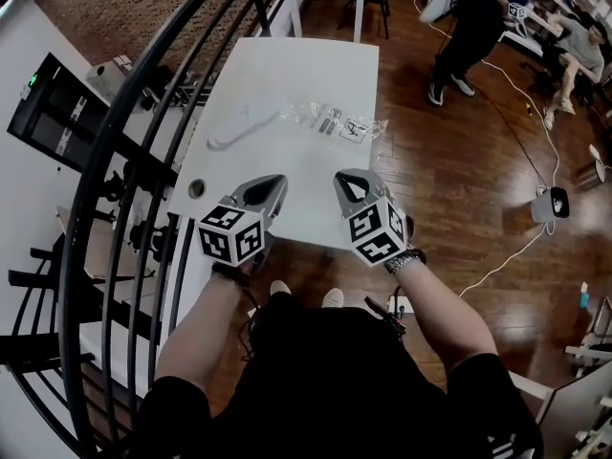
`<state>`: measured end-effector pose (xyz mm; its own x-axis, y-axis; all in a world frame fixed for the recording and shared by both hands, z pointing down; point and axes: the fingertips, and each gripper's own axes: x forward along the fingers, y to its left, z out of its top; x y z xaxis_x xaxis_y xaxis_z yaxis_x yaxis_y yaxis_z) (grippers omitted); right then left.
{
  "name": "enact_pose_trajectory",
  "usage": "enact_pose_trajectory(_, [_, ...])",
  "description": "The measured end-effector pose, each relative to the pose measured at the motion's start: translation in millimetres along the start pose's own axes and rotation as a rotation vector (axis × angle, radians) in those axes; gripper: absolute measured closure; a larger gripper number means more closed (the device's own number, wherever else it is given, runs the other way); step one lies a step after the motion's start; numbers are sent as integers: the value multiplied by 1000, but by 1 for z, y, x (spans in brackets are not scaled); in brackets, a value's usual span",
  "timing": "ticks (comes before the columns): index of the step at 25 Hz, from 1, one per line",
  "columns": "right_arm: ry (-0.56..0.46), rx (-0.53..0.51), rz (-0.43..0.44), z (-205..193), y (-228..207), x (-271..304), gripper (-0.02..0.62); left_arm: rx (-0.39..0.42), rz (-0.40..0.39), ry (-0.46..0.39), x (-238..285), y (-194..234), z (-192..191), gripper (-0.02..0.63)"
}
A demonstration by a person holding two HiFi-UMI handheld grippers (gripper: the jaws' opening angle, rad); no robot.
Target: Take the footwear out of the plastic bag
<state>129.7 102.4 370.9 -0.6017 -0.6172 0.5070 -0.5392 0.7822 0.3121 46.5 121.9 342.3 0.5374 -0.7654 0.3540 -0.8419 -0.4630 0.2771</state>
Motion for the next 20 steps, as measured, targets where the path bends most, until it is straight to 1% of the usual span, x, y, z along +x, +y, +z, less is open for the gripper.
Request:
enact_pose_trajectory(4, [-52,15,-12,22,14,-20,603,108,-18,-13,-15,-27,10,591])
enact_pose_trajectory(8, [-96,17,-33,42,32,-32,603,185,-25,-30,-34,-40,12,591])
enact_pose_trajectory(12, [-127,7,-58,60,49,-40,603,228,-34,-39,-51,-44,9,591])
enact_pose_trajectory(20, [-184,20,-89,95,110,-82,603,304,-43,-66,-116,-71,2,591])
